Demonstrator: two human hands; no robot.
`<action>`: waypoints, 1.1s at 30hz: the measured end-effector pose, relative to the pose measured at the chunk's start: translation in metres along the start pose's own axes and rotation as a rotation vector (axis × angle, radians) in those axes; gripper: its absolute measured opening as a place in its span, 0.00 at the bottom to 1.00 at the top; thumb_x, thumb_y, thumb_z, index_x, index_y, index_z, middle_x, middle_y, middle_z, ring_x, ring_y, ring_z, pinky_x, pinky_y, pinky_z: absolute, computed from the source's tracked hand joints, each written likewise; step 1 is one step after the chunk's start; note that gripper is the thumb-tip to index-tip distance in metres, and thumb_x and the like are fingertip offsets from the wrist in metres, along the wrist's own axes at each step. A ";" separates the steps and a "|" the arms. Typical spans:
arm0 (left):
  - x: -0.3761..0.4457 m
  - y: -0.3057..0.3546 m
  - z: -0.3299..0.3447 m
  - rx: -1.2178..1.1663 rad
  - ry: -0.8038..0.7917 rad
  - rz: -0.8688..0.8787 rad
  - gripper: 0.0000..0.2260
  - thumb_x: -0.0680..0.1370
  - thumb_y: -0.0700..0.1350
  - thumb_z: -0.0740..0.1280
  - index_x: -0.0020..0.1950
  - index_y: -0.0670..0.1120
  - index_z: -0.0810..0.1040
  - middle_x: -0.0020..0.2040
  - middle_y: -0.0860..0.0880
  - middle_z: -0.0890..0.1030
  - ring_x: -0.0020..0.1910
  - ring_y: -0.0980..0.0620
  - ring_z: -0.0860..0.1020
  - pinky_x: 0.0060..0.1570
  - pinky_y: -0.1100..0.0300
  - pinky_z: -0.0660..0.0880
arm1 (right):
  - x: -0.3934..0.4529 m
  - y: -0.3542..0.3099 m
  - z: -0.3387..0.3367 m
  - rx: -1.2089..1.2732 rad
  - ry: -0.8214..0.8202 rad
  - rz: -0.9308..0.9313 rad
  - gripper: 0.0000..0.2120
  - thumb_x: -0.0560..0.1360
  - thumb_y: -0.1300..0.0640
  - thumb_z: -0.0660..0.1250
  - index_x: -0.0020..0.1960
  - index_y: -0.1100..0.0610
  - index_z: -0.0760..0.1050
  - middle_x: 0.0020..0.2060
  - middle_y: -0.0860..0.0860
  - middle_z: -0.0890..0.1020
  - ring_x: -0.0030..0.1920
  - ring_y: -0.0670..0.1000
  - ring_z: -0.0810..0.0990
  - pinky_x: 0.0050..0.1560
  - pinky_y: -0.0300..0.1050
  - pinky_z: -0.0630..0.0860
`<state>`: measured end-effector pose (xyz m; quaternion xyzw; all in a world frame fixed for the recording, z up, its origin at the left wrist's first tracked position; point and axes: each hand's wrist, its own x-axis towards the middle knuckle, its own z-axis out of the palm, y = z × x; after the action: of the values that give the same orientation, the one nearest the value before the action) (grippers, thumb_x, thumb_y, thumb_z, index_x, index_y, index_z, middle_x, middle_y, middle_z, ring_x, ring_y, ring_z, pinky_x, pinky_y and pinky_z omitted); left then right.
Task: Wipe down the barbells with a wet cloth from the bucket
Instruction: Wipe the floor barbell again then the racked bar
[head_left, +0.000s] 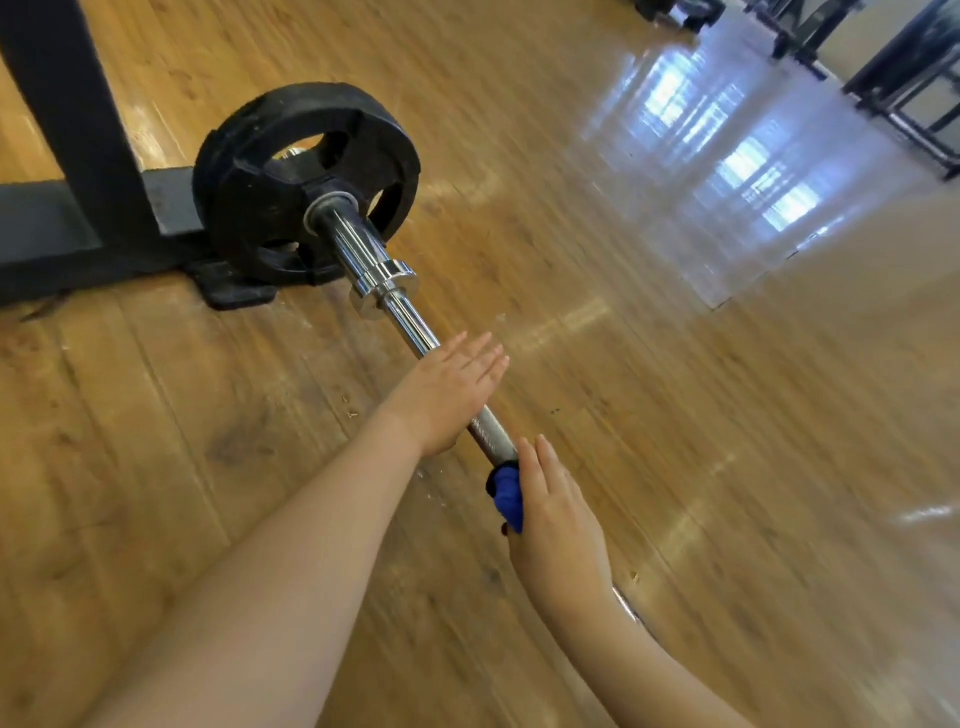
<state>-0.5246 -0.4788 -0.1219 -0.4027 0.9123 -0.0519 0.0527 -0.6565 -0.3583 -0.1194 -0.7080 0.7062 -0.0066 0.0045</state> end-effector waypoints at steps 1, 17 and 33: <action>-0.003 0.001 0.000 0.008 -0.003 -0.005 0.31 0.80 0.37 0.53 0.77 0.40 0.38 0.78 0.43 0.43 0.76 0.45 0.40 0.73 0.51 0.38 | -0.013 0.005 0.004 0.022 0.010 0.033 0.43 0.47 0.66 0.82 0.62 0.63 0.75 0.60 0.59 0.78 0.51 0.56 0.83 0.42 0.42 0.79; -0.021 0.022 0.001 -0.013 0.013 0.006 0.30 0.80 0.39 0.53 0.76 0.41 0.37 0.78 0.43 0.42 0.76 0.45 0.39 0.72 0.53 0.36 | -0.033 0.019 0.011 0.058 0.099 0.039 0.44 0.43 0.67 0.82 0.59 0.64 0.76 0.56 0.60 0.80 0.47 0.56 0.84 0.37 0.42 0.79; -0.024 0.053 -0.017 -0.177 -0.055 -0.021 0.28 0.79 0.40 0.58 0.77 0.42 0.51 0.77 0.46 0.56 0.77 0.48 0.46 0.73 0.55 0.39 | -0.033 0.023 0.008 0.084 0.140 0.033 0.36 0.55 0.68 0.79 0.62 0.62 0.75 0.60 0.58 0.78 0.51 0.55 0.82 0.42 0.43 0.79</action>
<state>-0.5490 -0.4248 -0.1115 -0.4166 0.9073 0.0396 0.0415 -0.6790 -0.3252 -0.1278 -0.6931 0.7155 -0.0857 -0.0150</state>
